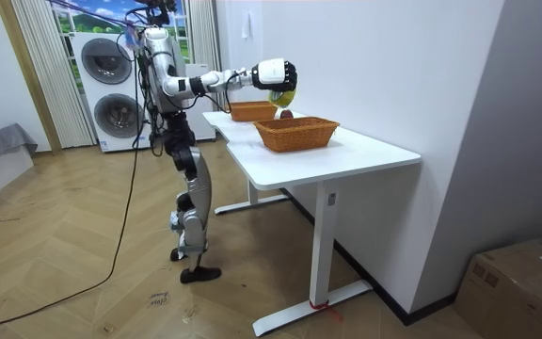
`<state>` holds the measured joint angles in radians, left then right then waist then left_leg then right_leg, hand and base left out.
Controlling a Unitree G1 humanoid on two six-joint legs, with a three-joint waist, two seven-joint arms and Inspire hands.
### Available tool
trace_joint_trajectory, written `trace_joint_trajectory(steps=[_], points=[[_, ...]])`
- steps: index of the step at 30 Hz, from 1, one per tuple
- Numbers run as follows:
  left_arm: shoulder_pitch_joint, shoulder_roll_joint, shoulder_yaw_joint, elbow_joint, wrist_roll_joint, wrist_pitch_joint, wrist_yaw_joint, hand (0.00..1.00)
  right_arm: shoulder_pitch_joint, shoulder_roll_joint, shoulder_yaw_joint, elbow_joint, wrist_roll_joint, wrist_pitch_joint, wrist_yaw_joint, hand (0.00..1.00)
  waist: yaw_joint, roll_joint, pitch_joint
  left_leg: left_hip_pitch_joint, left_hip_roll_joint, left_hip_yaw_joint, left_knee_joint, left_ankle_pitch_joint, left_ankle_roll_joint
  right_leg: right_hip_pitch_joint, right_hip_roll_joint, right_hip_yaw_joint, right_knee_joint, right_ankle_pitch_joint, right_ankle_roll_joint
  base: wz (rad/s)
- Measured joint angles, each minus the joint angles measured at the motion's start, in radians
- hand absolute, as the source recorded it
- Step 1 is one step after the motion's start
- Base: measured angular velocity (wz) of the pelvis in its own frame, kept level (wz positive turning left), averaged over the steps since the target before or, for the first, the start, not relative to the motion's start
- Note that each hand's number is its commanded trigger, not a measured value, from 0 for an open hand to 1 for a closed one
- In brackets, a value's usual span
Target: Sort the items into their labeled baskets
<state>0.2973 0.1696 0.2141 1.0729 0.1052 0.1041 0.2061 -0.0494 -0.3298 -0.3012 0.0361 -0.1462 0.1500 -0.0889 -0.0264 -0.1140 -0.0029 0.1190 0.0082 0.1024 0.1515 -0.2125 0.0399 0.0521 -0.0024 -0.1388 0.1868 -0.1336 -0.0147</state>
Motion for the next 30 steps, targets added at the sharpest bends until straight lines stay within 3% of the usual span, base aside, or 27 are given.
trace_joint_trajectory(steps=[9,24,25,29,30], points=[[0.008,-0.001,0.0,-0.055,0.01,0.007,-0.001,0.0,0.004,0.0,0.0,0.033,-0.017,0.005,-0.002,1.0,-0.022,-0.004,0.0019,-0.007,0.001,0.006,0.0,0.0,0.0,-0.012,0.001,0.002,0.001,0.0,0.0,-0.01],[0.01,-0.002,0.0,-0.086,0.007,0.006,0.0,0.0,0.059,0.0,0.0,0.038,-0.019,0.005,0.006,1.0,-0.022,-0.002,-0.0018,-0.005,0.003,0.008,-0.001,0.0,0.0,-0.013,0.002,0.003,0.004,0.0,-0.001,0.0],[0.01,-0.002,0.0,-0.086,0.007,0.006,0.0,0.0,0.06,0.0,0.0,0.038,-0.019,0.005,0.006,0.95,-0.022,-0.002,-0.0018,-0.005,0.003,0.009,-0.001,0.0,0.0,-0.013,0.002,0.003,0.004,0.001,-0.001,0.0],[0.012,-0.003,0.0,-0.092,0.007,0.006,0.001,0.0,0.063,0.0,0.0,0.038,-0.02,0.005,0.007,0.0,-0.022,-0.002,-0.0014,-0.004,0.003,0.011,-0.001,0.0,-0.001,-0.015,0.002,0.005,0.011,0.001,-0.001,0.0],[0.011,-0.003,-0.001,-0.092,0.005,0.006,0.001,0.0,0.063,0.0,0.0,0.038,-0.018,0.005,0.007,0.0,-0.022,-0.002,-0.0012,-0.003,0.003,0.011,0.0,0.0,-0.001,-0.015,0.002,0.007,0.013,0.001,-0.001,0.0]])
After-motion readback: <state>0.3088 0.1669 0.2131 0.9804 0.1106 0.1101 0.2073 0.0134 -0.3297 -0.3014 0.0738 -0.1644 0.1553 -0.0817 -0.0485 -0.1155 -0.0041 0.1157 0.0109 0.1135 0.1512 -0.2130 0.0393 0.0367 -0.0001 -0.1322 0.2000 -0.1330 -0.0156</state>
